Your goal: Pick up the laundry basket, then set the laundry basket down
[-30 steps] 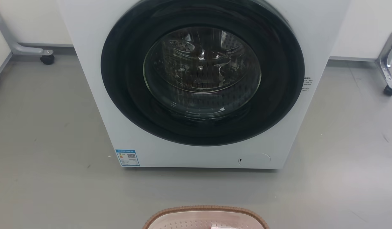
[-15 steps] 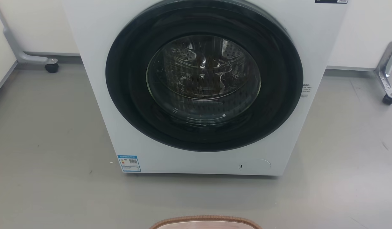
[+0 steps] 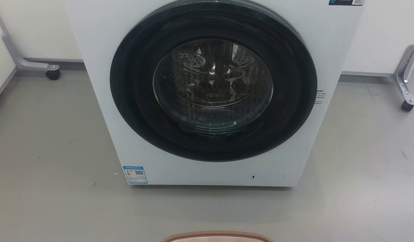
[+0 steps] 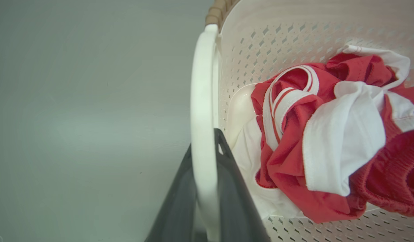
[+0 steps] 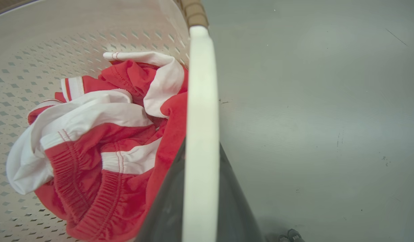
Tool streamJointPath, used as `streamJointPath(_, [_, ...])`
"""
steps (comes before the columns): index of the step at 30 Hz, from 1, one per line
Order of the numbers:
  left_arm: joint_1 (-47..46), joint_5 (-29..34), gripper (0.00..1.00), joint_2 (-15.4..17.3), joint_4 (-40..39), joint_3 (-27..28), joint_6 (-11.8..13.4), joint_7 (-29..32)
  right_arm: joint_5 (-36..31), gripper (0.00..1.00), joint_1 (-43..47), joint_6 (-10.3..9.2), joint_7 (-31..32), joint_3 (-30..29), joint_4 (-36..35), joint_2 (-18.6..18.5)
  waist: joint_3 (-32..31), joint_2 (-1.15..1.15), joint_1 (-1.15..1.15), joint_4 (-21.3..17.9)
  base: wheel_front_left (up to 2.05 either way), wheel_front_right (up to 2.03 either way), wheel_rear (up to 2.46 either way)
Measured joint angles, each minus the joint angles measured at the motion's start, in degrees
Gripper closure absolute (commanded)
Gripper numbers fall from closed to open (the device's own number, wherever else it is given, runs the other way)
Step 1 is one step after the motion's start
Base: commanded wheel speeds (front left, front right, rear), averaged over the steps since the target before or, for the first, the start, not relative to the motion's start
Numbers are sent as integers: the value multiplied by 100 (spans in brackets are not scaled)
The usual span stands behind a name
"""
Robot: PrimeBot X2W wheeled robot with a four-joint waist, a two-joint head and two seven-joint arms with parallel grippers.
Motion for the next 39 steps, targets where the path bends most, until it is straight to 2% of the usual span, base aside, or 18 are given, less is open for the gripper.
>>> streamJointPath(28, [-31,-37,100,4,34,-137,-1,-11,355,100,-44,0,-155,279,65,0,117,0,0,-25,0,0,0])
streamJointPath(39, [-656,-88,100,3,29,-14,5,-107,354,100,-808,1,-211,276,177,2,500,0,0,-38,0,0,0])
